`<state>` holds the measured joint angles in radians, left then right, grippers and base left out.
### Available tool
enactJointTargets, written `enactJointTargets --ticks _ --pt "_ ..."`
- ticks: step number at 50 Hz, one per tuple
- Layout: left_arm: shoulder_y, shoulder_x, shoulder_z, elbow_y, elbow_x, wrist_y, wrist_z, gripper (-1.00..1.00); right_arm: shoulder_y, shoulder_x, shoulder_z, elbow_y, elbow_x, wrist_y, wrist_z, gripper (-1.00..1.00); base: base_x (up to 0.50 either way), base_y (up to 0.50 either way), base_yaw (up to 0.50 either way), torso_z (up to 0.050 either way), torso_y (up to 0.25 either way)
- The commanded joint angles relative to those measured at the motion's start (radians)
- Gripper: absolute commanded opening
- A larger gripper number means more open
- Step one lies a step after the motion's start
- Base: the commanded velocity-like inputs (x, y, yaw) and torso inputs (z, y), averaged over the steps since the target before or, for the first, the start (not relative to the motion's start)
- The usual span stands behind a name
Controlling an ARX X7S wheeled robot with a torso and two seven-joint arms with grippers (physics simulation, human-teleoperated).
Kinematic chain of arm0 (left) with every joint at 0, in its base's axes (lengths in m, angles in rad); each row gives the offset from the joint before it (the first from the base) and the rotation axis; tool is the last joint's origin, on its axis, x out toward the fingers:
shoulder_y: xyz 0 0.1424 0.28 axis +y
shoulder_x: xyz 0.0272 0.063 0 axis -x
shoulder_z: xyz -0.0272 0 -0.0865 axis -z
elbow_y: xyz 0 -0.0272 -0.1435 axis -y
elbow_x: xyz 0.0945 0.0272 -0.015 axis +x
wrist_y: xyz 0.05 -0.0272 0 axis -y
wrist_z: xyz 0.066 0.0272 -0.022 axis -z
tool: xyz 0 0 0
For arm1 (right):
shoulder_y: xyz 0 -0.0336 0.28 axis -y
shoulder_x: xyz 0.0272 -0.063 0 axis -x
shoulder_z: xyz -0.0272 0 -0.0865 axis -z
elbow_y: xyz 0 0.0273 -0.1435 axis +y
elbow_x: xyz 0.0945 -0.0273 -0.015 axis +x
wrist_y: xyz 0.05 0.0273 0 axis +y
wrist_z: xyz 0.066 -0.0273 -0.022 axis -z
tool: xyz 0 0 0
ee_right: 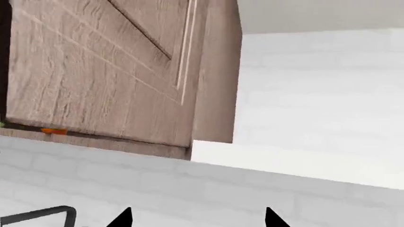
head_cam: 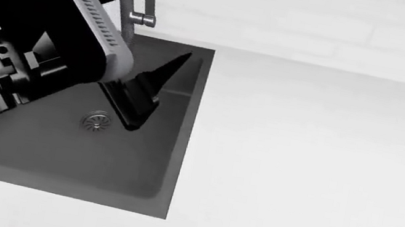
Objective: Pick the celery, carrot from the counter and place them in the cabinet. Then close the cabinet.
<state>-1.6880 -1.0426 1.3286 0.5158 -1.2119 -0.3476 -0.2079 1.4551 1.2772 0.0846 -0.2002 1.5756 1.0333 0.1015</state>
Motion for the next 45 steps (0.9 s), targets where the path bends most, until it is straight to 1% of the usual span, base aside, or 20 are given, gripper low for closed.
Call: enactJointTargets --ticks 1,6,13,21,25,31,45 --pt "0.032 -0.019 0.007 0.01 0.013 0.018 -0.006 1.0 0.259 -0.08 -0.074 0.146 0.066 -0.03 0.135 1.0 0.0 0.0 0.0 0.0 0.0" --pt "0.035 -0.023 0.006 0.012 0.015 0.019 -0.009 1.0 0.289 -0.117 -0.053 0.187 0.102 -0.06 0.166 1.0 0.0 0.0 0.0 0.0 0.0" --pt "0.049 -0.029 0.007 0.008 0.021 0.03 -0.01 1.0 0.226 -0.148 0.037 0.209 0.17 -0.127 0.226 1.0 0.0 0.0 0.0 0.0 0.0" --pt "0.059 -0.032 0.006 0.006 0.024 0.037 -0.012 1.0 0.211 -0.163 0.075 0.217 0.181 -0.167 0.267 1.0 0.0 0.0 0.0 0.0 0.0" --pt "0.06 -0.03 0.005 0.006 0.024 0.037 -0.013 1.0 0.263 -0.196 0.032 0.241 0.168 -0.166 0.257 1.0 0.0 0.0 0.0 0.0 0.0" --pt "0.069 -0.026 0.007 -0.002 0.032 0.044 -0.009 1.0 0.351 -0.274 -0.058 0.284 0.137 -0.15 0.22 1.0 0.0 0.0 0.0 0.0 0.0" --pt "0.091 -0.026 0.011 -0.012 0.045 0.059 -0.003 1.0 0.521 -0.426 -0.228 0.404 0.011 -0.12 0.125 1.0 0.0 0.0 0.0 0.0 0.0"
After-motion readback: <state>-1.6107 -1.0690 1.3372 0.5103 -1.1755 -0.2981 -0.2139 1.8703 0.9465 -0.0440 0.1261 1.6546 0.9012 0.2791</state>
